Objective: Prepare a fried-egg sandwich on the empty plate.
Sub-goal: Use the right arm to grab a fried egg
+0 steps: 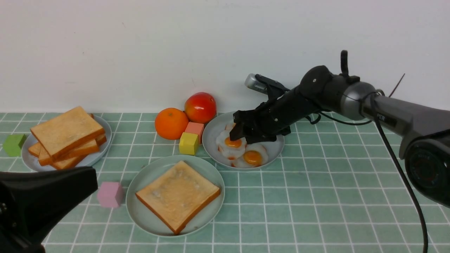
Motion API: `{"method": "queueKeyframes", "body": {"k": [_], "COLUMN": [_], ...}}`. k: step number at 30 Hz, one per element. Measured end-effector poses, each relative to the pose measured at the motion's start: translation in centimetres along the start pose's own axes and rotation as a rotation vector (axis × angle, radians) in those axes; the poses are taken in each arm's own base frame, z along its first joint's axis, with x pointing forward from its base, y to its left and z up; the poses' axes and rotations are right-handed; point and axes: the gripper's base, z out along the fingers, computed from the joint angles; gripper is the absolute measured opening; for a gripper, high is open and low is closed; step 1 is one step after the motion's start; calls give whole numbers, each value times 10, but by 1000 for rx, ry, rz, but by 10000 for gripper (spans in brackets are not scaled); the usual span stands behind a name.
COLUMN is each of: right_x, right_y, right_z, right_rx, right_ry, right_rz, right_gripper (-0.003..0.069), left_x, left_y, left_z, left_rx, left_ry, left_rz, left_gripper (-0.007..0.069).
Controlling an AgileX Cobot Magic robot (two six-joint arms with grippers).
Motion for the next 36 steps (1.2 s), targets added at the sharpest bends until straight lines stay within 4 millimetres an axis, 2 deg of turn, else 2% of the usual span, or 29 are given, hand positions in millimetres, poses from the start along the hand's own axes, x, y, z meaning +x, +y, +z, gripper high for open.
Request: {"method": "queueKeyframes", "body": {"k": [21, 25, 33, 36], "right_x": [1, 2, 3, 5], "right_y": [-1, -2, -4, -3], "right_z": [2, 4, 6, 6], "right_rx": [-7, -6, -14, -27], "right_ry": [13, 18, 26, 40], "right_rz": [3, 6, 18, 28], "right_gripper": [382, 326, 78, 32], "left_x": [0, 0, 0, 0], "left_y": [0, 0, 0, 0], "left_z": [0, 0, 0, 0], "left_rx": [0, 0, 1, 1], "left_ry": [0, 0, -1, -1], "left_rz": [-3, -3, -3, -3], "left_gripper": [-8, -8, -3, 0]}}
